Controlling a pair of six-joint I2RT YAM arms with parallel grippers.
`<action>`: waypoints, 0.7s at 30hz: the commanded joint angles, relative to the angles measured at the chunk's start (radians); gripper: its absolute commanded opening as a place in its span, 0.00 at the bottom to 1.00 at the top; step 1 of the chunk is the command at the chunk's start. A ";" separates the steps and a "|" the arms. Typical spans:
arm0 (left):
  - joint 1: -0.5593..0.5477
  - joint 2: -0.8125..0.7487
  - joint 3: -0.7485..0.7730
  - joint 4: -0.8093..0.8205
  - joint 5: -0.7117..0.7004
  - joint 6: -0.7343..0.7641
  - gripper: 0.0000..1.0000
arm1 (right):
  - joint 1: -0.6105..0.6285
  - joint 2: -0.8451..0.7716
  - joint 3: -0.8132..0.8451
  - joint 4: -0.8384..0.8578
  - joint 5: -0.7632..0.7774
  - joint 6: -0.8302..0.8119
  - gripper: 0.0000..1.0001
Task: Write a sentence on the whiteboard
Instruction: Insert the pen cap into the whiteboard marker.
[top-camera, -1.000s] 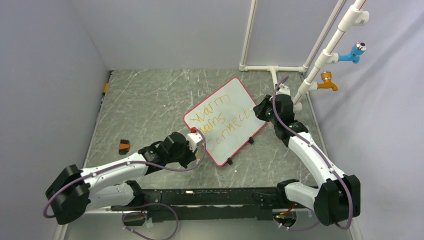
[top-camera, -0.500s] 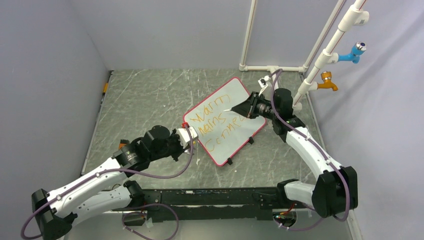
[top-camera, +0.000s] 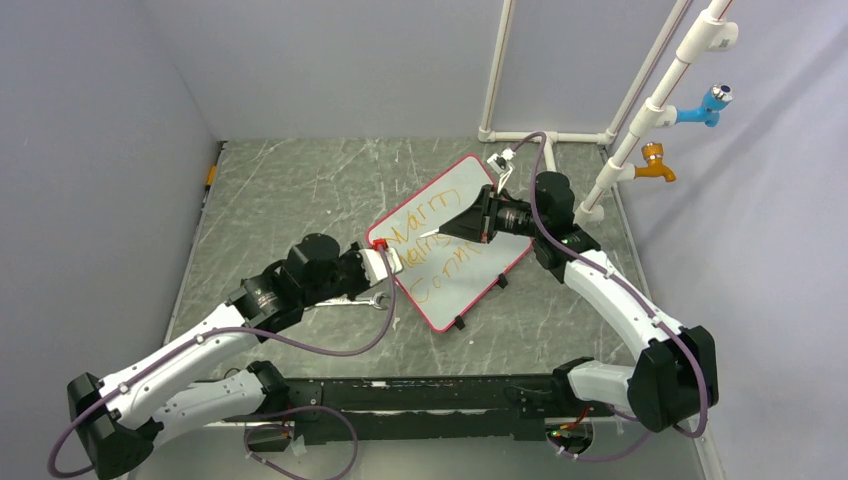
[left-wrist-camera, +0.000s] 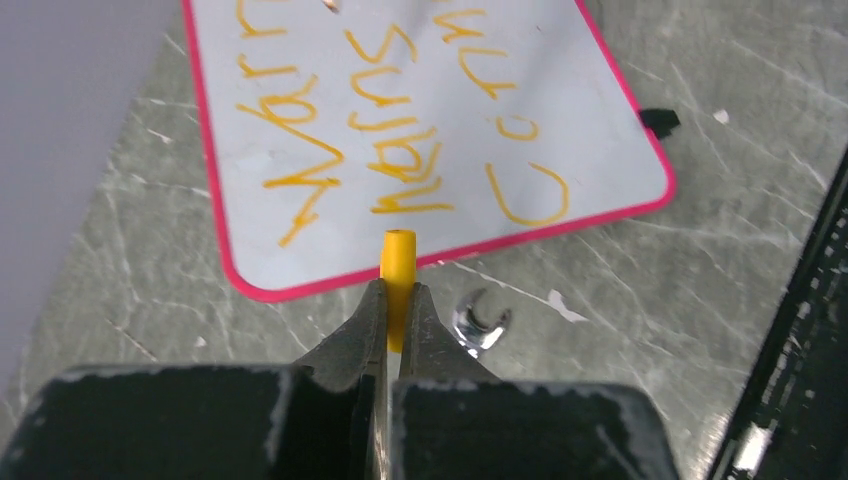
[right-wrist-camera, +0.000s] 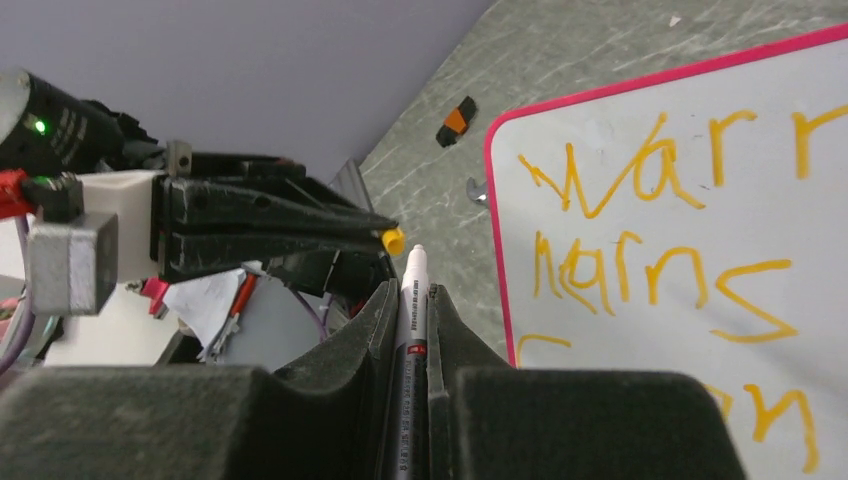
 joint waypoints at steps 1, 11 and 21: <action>0.058 0.025 0.074 0.097 0.075 0.062 0.00 | 0.013 -0.035 0.025 0.058 -0.015 -0.014 0.00; 0.128 -0.018 -0.022 0.228 0.213 0.114 0.00 | 0.075 -0.065 0.002 0.057 0.032 -0.024 0.00; 0.139 -0.074 -0.069 0.251 0.231 0.105 0.00 | 0.138 -0.014 0.035 0.067 0.082 -0.008 0.00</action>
